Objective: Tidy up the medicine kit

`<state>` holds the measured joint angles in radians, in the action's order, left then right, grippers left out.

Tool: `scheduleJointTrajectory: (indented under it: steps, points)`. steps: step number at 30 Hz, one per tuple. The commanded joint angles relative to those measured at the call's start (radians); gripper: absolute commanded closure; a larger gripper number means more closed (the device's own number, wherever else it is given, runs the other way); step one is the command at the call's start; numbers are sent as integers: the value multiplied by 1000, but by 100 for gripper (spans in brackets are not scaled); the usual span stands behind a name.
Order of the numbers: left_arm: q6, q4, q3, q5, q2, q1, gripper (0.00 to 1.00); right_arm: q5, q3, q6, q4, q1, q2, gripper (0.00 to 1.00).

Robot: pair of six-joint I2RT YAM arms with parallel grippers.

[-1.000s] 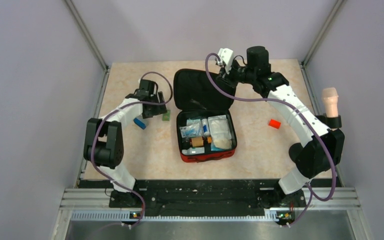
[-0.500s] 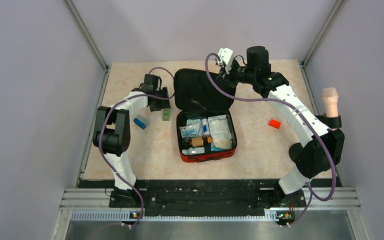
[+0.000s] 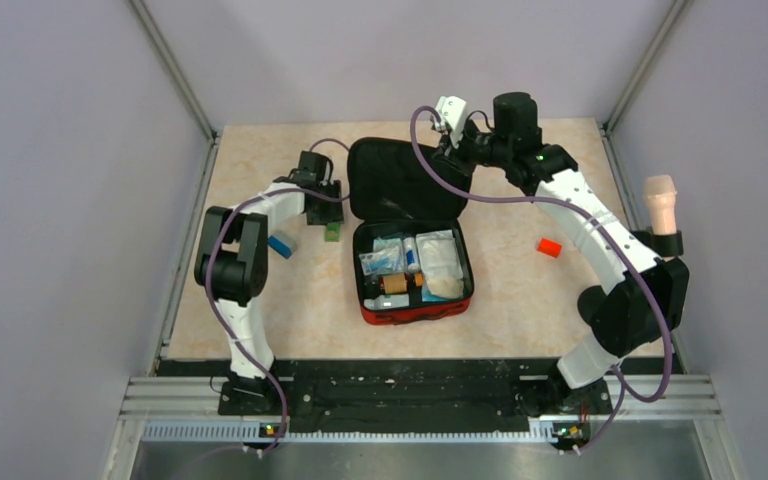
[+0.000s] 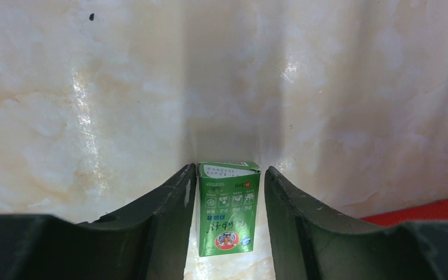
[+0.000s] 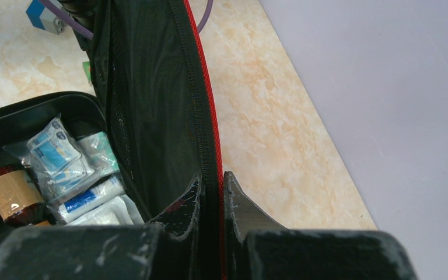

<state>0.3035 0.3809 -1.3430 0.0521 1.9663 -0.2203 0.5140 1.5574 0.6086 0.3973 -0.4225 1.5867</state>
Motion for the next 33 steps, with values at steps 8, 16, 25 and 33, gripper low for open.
scheduleJointTrajectory:
  steps: [8,16,25,33]
  points:
    - [-29,35,37,-103,-10,-17,57,4,-29,-23,7,-13,5,100]
    - [-4,61,-31,-103,-132,39,65,-4,-31,-18,6,-13,5,100]
    - [-31,94,-121,-11,-391,85,68,-12,-25,-17,5,-12,21,100]
    - [-40,-261,-11,86,-656,40,68,-5,-4,-33,-2,-13,41,100]
